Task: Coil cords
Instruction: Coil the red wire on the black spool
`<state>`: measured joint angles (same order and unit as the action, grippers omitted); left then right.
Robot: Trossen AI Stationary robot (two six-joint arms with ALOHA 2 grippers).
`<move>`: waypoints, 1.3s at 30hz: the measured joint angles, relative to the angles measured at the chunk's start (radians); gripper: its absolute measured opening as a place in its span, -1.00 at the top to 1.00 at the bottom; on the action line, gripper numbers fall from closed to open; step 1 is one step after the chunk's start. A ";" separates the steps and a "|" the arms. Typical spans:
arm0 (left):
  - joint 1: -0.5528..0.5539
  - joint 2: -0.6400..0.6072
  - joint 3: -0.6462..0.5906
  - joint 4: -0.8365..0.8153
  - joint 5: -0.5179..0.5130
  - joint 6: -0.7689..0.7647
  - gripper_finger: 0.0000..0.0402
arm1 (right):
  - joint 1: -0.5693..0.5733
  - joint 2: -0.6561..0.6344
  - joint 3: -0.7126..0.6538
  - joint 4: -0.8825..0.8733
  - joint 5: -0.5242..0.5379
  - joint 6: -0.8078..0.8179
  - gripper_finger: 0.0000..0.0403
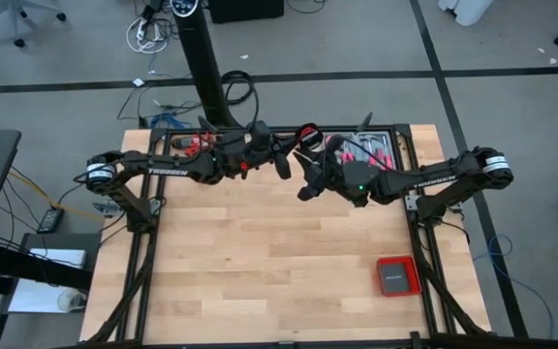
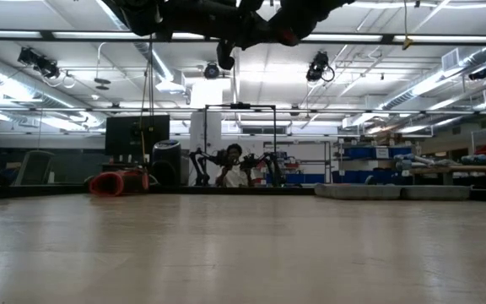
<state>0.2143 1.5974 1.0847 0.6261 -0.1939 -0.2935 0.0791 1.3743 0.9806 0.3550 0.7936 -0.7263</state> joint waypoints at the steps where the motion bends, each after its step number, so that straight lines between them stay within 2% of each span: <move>1: -0.001 0.000 0.000 -0.001 0.001 0.000 1.00 | -0.002 0.000 0.000 0.000 0.000 0.001 0.74; 8: -0.005 0.000 0.001 -0.003 0.004 0.000 1.00 | -0.011 0.000 0.000 0.002 -0.001 0.017 0.60; 30: -0.009 -0.002 0.001 0.038 0.055 -0.002 1.00 | -0.001 -0.002 -0.001 -0.100 -0.005 0.126 0.61; 34: -0.009 -0.002 0.001 0.036 0.060 0.018 1.00 | 0.034 -0.020 -0.001 -0.191 -0.005 0.215 0.60; 39: -0.009 -0.002 0.001 0.036 0.057 0.025 1.00 | 0.077 -0.074 -0.001 -0.396 -0.004 0.387 0.62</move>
<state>0.2058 1.5959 1.0855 0.6617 -0.1368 -0.2683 0.1563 1.3004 0.9798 -0.0414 0.7895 -0.3394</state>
